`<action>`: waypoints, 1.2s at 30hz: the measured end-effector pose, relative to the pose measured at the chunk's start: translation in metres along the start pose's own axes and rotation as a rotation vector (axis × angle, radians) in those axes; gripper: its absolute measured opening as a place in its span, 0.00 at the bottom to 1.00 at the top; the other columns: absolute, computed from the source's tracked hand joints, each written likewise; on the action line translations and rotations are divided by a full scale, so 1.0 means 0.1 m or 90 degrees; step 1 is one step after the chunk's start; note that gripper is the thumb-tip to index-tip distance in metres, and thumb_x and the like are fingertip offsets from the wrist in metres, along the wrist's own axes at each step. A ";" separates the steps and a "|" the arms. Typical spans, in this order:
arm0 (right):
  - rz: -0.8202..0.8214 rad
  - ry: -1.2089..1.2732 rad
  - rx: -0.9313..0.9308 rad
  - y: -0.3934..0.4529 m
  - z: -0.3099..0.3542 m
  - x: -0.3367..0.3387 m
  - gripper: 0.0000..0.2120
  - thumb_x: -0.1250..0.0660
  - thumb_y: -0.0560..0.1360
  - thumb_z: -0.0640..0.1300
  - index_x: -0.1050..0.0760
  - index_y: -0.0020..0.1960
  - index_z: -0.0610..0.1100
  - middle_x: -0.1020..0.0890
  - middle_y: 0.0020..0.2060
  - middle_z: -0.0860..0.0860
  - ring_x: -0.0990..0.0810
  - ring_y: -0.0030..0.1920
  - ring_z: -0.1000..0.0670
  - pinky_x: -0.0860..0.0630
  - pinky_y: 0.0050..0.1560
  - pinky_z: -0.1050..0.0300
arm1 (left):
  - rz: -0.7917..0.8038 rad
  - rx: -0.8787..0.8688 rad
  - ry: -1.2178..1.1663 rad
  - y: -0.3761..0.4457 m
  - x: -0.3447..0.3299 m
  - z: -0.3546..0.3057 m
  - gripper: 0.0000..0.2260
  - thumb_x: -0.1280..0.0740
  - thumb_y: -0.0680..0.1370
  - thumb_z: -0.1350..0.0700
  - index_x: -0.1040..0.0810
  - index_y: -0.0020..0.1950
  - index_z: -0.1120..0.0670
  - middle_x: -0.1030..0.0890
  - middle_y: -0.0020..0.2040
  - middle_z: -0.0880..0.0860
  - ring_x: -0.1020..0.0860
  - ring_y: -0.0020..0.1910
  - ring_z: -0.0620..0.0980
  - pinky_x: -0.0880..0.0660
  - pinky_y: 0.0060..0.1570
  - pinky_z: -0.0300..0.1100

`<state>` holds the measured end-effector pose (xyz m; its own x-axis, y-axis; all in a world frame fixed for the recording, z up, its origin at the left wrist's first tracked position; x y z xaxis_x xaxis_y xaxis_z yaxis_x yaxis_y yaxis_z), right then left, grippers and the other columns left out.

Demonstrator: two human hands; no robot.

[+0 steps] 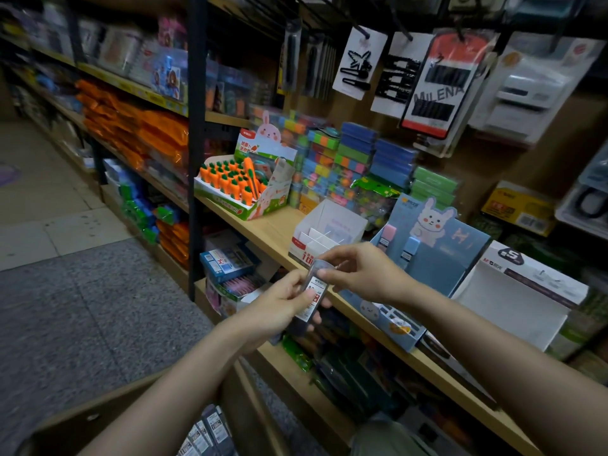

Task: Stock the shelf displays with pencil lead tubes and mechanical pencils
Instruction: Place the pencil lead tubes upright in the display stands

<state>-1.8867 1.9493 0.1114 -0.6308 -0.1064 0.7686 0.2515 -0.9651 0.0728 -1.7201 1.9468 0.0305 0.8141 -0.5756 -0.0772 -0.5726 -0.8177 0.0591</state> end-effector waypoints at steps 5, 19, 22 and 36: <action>0.044 -0.013 -0.011 0.10 0.01 0.29 0.06 0.30 0.76 0.44 0.21 0.51 0.43 0.15 0.44 0.48 0.15 0.41 0.51 0.17 0.48 0.52 | -0.074 -0.028 0.077 0.06 0.02 0.01 0.12 0.35 0.79 0.49 0.26 0.60 0.52 0.20 0.57 0.52 0.21 0.57 0.47 0.24 0.55 0.38; -0.335 -0.251 -0.033 1.32 -0.22 0.64 0.10 0.30 0.76 0.46 0.21 0.50 0.39 0.19 0.45 0.43 0.20 0.45 0.44 0.19 0.44 0.47 | -0.432 -0.003 0.143 1.24 0.22 0.00 0.38 0.28 0.70 0.39 0.38 0.75 0.50 0.36 0.73 0.47 0.32 0.68 0.49 0.29 0.65 0.50; -0.330 -0.248 -0.053 1.42 -0.32 0.63 0.10 0.30 0.76 0.45 0.21 0.48 0.38 0.19 0.42 0.43 0.20 0.42 0.44 0.19 0.44 0.45 | -0.428 -0.015 0.125 1.34 0.21 0.08 0.35 0.27 0.71 0.43 0.37 0.74 0.50 0.31 0.70 0.49 0.28 0.66 0.50 0.27 0.64 0.52; -0.295 -0.266 -0.041 1.52 -0.56 0.30 0.12 0.25 0.72 0.46 0.20 0.51 0.42 0.18 0.45 0.43 0.19 0.47 0.43 0.19 0.49 0.44 | -0.406 -0.065 0.062 1.34 0.27 0.21 0.26 0.25 0.73 0.50 0.32 0.67 0.47 0.24 0.59 0.45 0.24 0.55 0.41 0.25 0.53 0.38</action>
<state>-1.9088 1.7859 0.1097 -0.3195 0.4164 0.8512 -0.0318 -0.9025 0.4295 -1.7772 1.8219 0.0153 0.9988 0.0294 -0.0384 0.0340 -0.9914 0.1261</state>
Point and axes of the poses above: each hand's wrist, its own y-axis towards the middle knuckle, its own x-axis out of the back of the hand, z = x × y, the point moved 1 cm from there along y, towards the middle knuckle
